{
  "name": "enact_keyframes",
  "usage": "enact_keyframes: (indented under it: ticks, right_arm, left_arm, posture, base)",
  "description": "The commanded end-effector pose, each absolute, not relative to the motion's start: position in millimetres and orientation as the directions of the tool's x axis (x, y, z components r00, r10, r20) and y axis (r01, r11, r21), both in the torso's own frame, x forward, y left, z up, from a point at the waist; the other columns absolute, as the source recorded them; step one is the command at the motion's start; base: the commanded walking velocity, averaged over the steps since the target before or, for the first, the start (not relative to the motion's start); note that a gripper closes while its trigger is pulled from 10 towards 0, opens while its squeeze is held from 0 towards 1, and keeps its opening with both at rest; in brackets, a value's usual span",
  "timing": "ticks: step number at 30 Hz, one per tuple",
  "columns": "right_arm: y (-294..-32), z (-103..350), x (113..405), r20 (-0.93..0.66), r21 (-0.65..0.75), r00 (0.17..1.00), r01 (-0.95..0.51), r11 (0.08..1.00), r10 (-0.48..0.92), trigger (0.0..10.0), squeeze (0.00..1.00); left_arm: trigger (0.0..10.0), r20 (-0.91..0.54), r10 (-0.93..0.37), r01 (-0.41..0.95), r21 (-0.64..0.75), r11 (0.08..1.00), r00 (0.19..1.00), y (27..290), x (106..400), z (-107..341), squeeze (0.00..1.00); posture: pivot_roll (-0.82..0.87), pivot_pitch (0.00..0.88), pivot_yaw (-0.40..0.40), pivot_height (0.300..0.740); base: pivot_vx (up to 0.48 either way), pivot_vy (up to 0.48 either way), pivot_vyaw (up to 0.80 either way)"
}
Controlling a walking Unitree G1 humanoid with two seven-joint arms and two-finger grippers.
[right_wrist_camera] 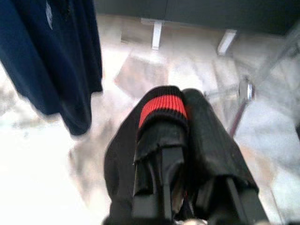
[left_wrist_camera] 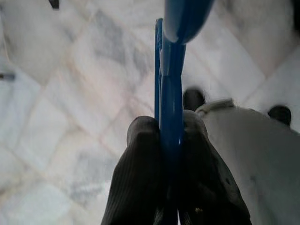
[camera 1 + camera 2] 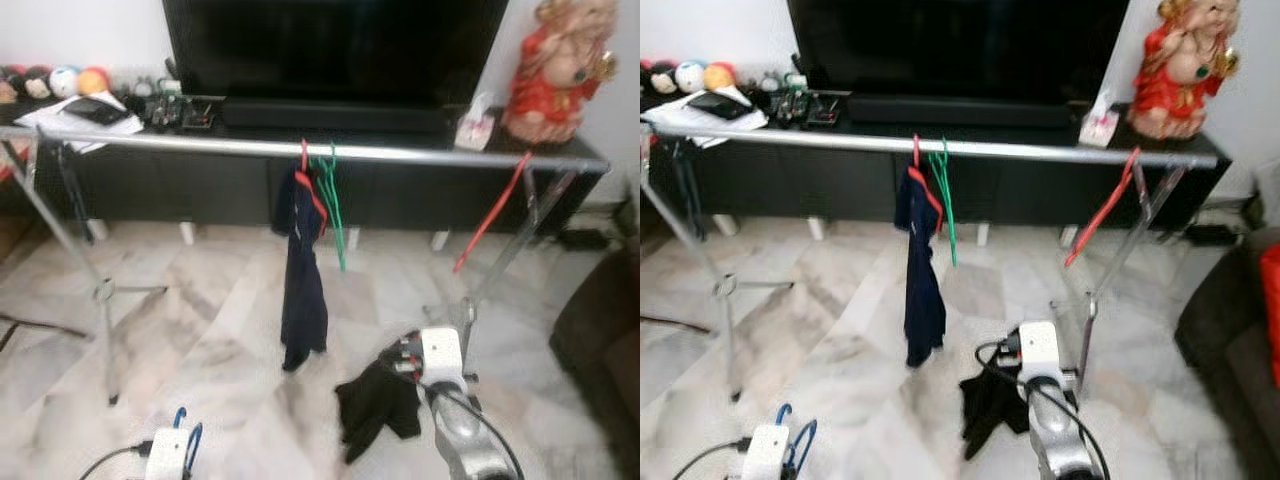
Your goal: Hang hanger
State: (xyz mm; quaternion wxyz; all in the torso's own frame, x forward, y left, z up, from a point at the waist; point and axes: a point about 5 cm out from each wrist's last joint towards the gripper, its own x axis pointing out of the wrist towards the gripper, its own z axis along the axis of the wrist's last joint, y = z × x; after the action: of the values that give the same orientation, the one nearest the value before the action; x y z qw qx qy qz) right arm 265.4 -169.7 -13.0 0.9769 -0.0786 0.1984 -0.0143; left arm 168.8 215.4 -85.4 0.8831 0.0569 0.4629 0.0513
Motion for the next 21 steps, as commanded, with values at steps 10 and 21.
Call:
enact_keyframes:
  ticks: [10,21]
  right_arm:
    - [-168.2,-10.1,269.1,-0.368,-0.141,0.928,-0.001,0.99,-0.052,10.0,0.0]
    - [-170.8,-12.4,269.4,-0.387,-0.136,0.92,0.01,0.991,-0.062,10.0,0.0]
  left_arm:
    - [10.0,-0.814,0.14,-0.013,0.161,0.987,0.563,214.4,168.9,-85.7,0.0]
    - [10.0,-0.815,0.14,-0.016,0.159,0.987,0.563,213.4,169.1,-85.9,0.0]
  posture:
    - [-0.07,0.048,-0.036,0.74]
    - [-0.07,0.06,-0.035,0.74]
  base:
    - [-0.312,0.0,0.0]
    - [-0.313,0.0,0.0]
